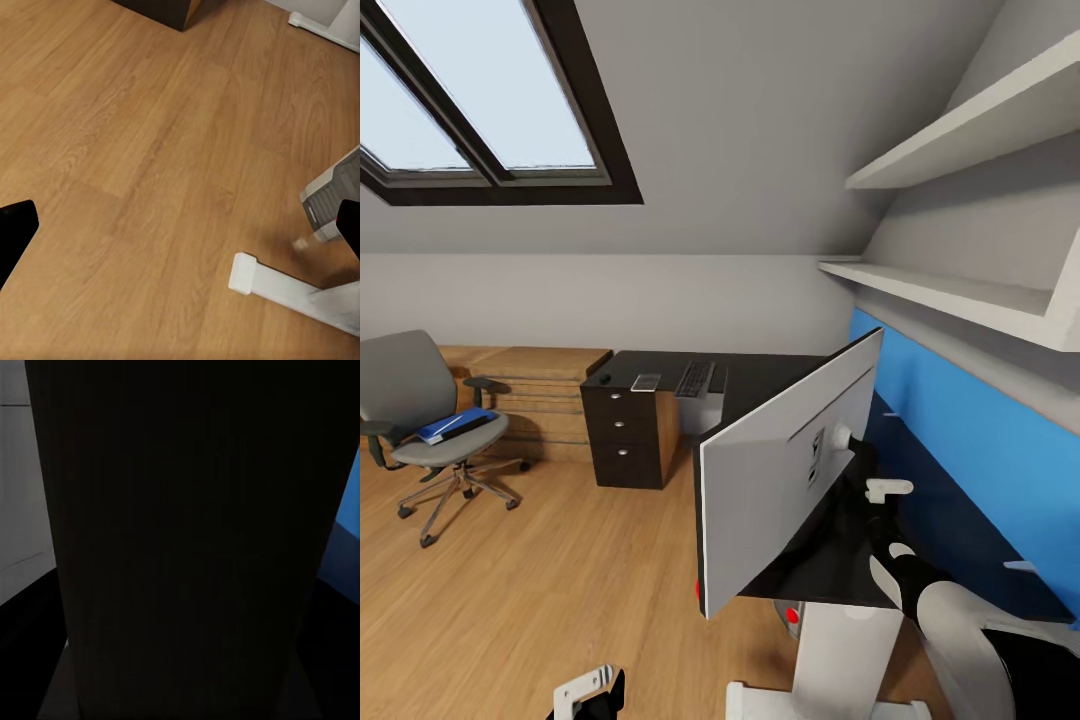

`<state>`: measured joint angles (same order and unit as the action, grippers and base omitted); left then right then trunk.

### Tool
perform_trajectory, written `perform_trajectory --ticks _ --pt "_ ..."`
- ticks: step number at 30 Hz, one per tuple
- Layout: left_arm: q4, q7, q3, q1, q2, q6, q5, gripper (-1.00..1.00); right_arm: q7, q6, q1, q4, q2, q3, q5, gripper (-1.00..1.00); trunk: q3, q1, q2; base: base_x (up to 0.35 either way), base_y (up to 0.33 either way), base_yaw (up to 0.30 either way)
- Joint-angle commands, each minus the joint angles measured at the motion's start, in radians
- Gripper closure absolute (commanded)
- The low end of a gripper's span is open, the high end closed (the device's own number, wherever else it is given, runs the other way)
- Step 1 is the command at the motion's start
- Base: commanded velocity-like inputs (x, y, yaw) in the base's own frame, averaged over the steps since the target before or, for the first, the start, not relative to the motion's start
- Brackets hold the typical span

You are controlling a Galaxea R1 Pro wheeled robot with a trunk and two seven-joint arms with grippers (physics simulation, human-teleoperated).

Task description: In the bedroom, organize the workspace by keeping the computer under the desk, ensuring the monitor is on the desk, placing the keyboard on the desk next to the monitor, placing the mouse on the desk next to the keyboard, moving the folder from the swivel chair onto the desk next to the mouse, stacking the notebook on top of the folder with the pen on top of the notebook, and positioning the swivel chair next to the desk.

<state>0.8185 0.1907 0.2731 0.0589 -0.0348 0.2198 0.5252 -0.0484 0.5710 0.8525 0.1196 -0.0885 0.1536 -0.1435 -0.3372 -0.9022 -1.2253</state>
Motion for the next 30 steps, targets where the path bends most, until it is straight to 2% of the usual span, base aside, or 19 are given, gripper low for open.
perform_trajectory --ticks 1,7,15,22,30 --pt "0.001 0.009 0.008 0.001 -0.002 0.006 0.009 -1.00 -0.007 0.004 0.000 -0.005 0.000 -0.011 0.009 1.00 -0.001 0.000 -0.001 0.000 -0.003 0.000" --pt "0.001 0.009 0.008 0.001 -0.002 0.006 0.009 -1.00 -0.007 0.004 0.000 -0.005 0.000 -0.011 0.009 1.00 -0.001 0.000 -0.001 0.000 -0.025 0.000" --pt "0.001 0.009 0.008 0.001 -0.002 0.006 0.009 -1.00 -0.007 0.003 0.000 -0.005 0.000 -0.011 0.009 1.00 -0.001 0.000 -0.001 0.000 -0.167 0.000" --pt "0.000 0.009 0.008 0.001 -0.003 0.006 0.009 -1.00 -0.007 0.003 0.000 -0.005 0.000 -0.011 0.009 1.00 -0.001 0.000 -0.001 0.000 -0.026 0.000" --pt "-0.040 0.006 0.009 0.001 -0.004 0.008 0.006 -1.00 -0.007 0.003 0.000 -0.005 0.000 -0.011 0.009 1.00 -0.001 0.000 -0.001 0.000 -0.002 0.000"
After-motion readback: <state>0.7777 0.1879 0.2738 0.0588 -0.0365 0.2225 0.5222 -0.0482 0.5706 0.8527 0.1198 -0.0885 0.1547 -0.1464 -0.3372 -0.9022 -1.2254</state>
